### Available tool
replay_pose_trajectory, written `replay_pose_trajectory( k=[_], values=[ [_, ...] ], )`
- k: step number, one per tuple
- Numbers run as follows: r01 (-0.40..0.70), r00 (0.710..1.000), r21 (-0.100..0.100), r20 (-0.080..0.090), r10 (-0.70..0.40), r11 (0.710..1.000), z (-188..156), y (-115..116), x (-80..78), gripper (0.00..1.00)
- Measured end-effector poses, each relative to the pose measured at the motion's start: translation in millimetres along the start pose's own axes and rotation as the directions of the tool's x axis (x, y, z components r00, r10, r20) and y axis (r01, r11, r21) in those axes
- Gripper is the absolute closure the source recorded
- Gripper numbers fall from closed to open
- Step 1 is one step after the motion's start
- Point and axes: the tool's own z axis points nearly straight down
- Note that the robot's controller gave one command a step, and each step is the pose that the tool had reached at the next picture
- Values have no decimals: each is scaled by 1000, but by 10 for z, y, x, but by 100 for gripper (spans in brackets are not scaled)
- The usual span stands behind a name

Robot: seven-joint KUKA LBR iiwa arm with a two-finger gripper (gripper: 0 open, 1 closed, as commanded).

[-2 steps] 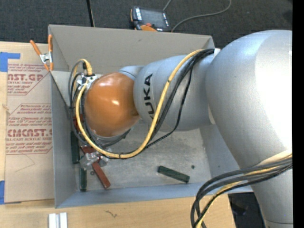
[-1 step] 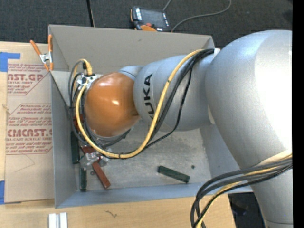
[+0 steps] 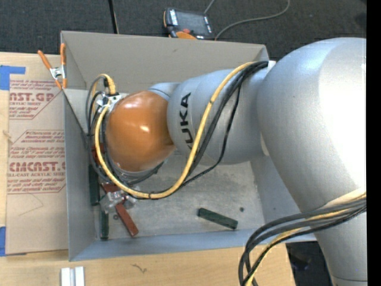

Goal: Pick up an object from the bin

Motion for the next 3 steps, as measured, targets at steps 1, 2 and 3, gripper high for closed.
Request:
replay_pose_trajectory(
  k=[1,2,3],
  values=[
    [0,1000,0,0,0,1000,0,0,0,100],
    [0,1000,0,0,0,1000,0,0,0,100],
    [0,1000,0,0,0,1000,1,0,0,100]
  ],
)
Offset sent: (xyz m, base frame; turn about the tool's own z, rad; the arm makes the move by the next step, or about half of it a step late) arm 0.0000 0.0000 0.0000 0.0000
